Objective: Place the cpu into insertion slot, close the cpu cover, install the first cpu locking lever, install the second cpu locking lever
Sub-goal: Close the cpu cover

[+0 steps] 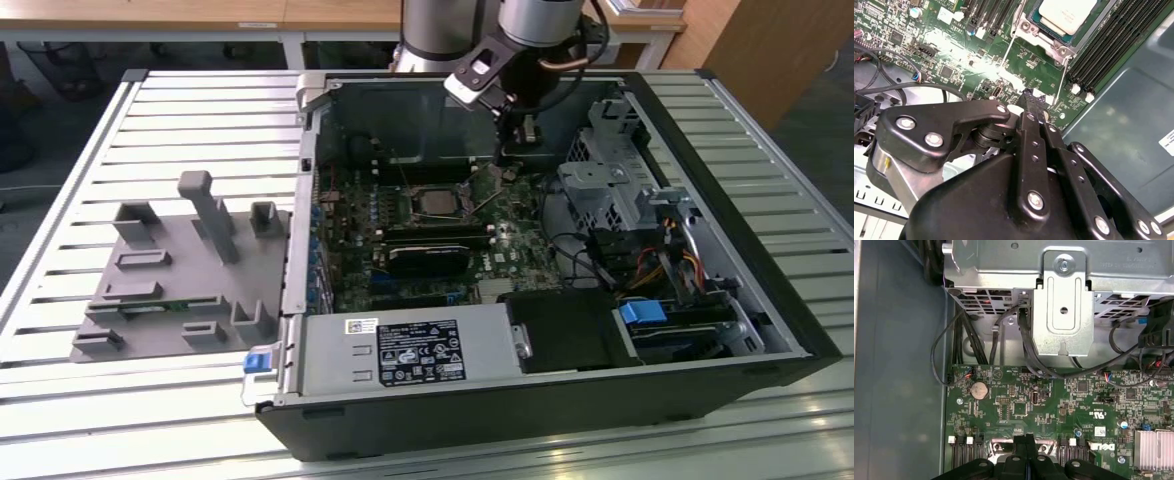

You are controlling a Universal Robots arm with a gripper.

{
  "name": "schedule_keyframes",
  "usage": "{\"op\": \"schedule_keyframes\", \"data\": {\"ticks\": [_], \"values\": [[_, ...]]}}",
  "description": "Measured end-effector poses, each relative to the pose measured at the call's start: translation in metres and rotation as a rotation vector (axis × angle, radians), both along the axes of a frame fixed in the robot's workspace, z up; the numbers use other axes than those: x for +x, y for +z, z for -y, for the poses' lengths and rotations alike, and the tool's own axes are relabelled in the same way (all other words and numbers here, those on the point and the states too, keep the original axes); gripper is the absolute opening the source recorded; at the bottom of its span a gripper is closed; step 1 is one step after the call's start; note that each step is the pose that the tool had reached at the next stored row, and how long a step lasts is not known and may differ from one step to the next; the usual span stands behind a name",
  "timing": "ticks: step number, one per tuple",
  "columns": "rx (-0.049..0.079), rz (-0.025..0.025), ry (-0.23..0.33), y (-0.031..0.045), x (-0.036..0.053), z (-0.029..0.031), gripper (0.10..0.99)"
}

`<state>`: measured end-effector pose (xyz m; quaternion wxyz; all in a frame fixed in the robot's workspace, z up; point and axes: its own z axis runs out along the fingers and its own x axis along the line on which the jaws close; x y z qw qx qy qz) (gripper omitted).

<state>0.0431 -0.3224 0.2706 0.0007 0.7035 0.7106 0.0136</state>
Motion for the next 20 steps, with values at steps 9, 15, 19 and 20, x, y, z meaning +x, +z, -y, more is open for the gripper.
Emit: {"op": "schedule_keyframes", "data": {"ticks": [9,15,19,20], "values": [[0.000,-0.0006,0.000,-0.0007,0.0047,-0.0006,0.106],[0.000,-0.0006,0.000,-0.0011,0.0077,-0.0008,0.106],[0.000,-0.0008,0.000,-0.0014,0.0097,-0.0008,0.106],[0.000,-0.0008,0.000,-0.0015,0.0101,-0.0009,0.106]]}}
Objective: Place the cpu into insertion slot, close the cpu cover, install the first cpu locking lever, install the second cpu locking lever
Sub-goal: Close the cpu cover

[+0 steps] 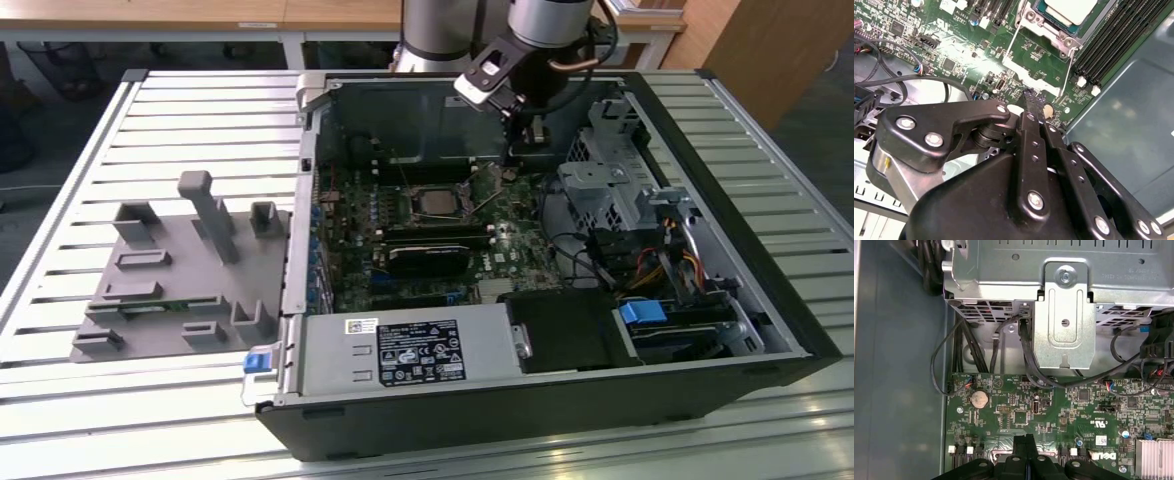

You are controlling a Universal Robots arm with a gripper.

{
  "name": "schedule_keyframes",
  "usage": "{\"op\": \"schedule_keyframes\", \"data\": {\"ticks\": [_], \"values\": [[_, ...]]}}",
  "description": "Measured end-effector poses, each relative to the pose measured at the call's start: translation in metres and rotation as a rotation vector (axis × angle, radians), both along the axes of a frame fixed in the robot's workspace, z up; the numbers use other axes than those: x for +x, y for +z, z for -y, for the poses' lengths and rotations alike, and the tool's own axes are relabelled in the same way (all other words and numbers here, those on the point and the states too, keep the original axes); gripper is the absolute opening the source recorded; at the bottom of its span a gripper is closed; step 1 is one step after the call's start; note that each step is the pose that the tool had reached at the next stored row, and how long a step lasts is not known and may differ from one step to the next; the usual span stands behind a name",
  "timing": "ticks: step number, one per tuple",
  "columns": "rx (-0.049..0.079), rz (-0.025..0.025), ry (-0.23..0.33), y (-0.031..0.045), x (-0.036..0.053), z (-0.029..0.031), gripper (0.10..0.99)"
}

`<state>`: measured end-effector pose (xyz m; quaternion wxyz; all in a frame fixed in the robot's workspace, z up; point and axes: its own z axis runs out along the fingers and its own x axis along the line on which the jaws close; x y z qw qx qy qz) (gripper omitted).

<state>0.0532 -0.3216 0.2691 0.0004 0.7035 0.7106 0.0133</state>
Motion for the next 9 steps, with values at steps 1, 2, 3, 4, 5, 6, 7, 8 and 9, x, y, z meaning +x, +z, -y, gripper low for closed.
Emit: {"op": "schedule_keyframes", "data": {"ticks": [1,2,3,4,5,6,7,8,9], "values": [[0.000,0.0000,0.000,-0.0001,0.0004,0.0000,0.106],[0.000,-0.0001,0.000,-0.0002,0.0008,0.0000,0.106],[0.000,-0.0002,0.000,-0.0003,0.0010,0.0000,0.106],[0.000,-0.0002,0.000,-0.0005,0.0012,-0.0001,0.106],[0.000,-0.0002,0.001,-0.0006,0.0013,-0.0001,0.106],[0.000,-0.0002,0.001,-0.0008,0.0015,-0.0001,0.106],[0.000,-0.0001,0.002,-0.0009,0.0017,-0.0002,0.106],[0.000,-0.0001,0.003,-0.0011,0.0020,-0.0002,0.106],[0.000,-0.0002,0.003,-0.0013,0.0023,-0.0003,0.106]]}}
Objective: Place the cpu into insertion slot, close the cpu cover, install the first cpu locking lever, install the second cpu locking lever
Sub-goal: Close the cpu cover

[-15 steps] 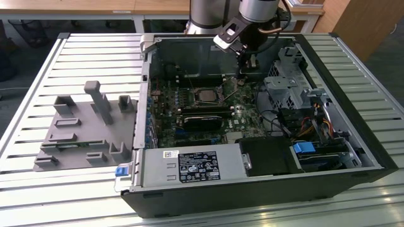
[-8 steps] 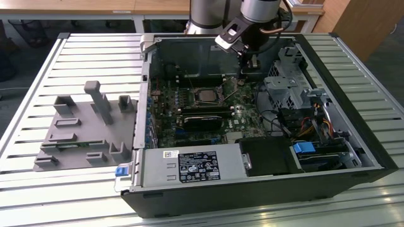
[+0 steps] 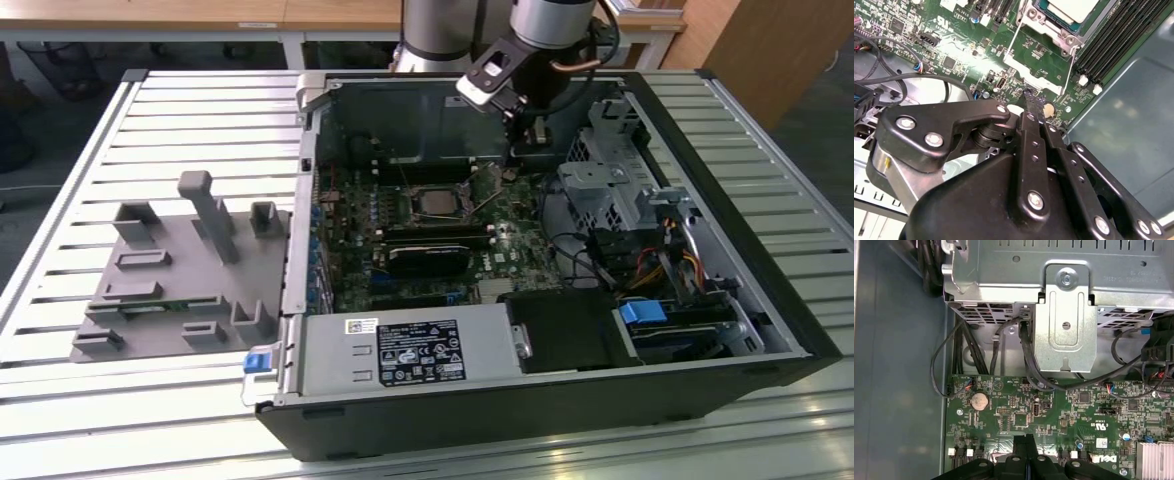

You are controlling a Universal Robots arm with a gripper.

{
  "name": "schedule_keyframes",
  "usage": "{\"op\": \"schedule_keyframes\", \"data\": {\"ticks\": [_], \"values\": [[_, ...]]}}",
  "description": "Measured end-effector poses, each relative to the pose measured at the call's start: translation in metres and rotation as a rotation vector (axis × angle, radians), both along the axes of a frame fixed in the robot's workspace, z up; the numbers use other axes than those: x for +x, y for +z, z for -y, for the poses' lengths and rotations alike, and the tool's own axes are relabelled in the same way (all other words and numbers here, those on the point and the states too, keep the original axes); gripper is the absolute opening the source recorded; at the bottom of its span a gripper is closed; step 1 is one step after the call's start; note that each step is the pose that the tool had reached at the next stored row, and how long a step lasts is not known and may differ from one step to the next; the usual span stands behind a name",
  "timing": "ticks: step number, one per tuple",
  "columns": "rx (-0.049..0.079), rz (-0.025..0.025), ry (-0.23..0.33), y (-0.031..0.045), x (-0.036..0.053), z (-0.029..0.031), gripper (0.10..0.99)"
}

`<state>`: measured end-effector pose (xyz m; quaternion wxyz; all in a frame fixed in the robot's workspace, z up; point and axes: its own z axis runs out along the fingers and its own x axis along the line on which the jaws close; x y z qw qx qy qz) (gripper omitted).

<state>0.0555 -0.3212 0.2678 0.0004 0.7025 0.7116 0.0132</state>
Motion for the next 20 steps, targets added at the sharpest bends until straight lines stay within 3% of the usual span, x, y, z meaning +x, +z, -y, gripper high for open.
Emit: {"op": "schedule_keyframes", "data": {"ticks": [20], "values": [[0.000,-0.0022,0.000,-0.0060,0.0049,-0.0023,0.106]]}}
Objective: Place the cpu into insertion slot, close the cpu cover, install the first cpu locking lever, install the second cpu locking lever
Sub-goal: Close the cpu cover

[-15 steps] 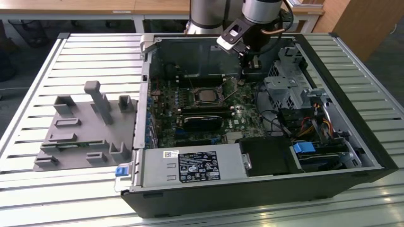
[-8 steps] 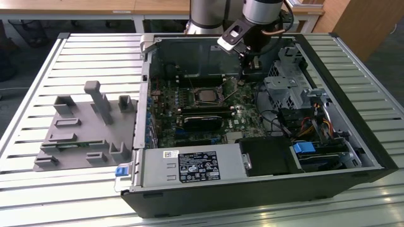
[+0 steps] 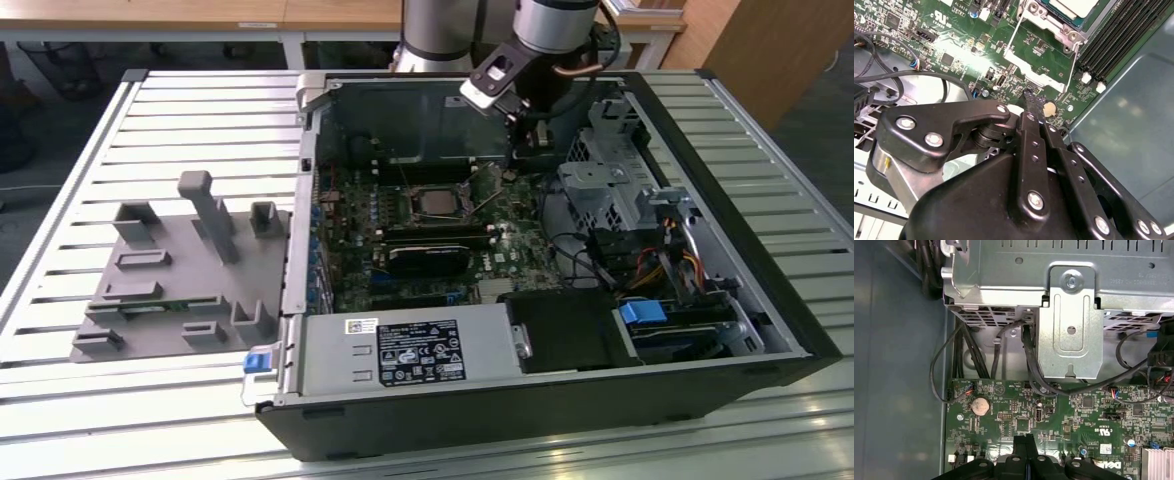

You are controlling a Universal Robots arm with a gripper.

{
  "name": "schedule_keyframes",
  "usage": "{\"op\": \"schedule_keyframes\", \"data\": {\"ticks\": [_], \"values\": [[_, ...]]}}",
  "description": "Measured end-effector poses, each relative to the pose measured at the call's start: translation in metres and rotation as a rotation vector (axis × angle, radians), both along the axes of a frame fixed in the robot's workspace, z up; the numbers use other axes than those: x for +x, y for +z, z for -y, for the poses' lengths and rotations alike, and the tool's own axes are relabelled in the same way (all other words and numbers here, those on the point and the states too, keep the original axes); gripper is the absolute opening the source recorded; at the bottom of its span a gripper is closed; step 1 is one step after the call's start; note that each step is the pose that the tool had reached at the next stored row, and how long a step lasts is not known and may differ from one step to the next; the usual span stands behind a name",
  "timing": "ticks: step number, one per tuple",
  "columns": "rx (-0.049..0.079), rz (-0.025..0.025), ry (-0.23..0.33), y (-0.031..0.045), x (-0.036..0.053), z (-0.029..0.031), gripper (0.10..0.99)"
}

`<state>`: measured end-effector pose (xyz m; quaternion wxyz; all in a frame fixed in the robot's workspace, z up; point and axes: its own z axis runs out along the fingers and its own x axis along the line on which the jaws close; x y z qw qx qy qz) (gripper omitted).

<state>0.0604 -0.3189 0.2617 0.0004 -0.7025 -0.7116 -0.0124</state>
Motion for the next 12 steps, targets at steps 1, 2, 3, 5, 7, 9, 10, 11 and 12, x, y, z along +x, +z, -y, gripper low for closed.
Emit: {"op": "schedule_keyframes", "data": {"ticks": [1,2,3,5,7,9,10,11,12], "values": [[0.000,-0.0002,0.000,-0.0003,0.0002,-0.0001,0.106],[0.000,-0.0004,0.000,-0.0006,0.0004,-0.0003,0.106],[0.000,-0.0006,0.000,-0.0009,0.0006,-0.0004,0.106],[0.000,-0.0012,0.000,-0.0016,0.0010,-0.0007,0.106],[0.000,-0.0018,0.000,-0.0023,0.0014,-0.0010,0.106],[0.000,-0.0025,0.000,-0.0030,0.0018,-0.0013,0.106],[0.000,-0.0028,0.000,-0.0035,0.0020,-0.0014,0.106],[0.000,-0.0032,0.000,-0.0039,0.0021,-0.0015,0.106],[0.000,-0.0036,0.000,-0.0042,0.0023,-0.0017,0.106]]}}
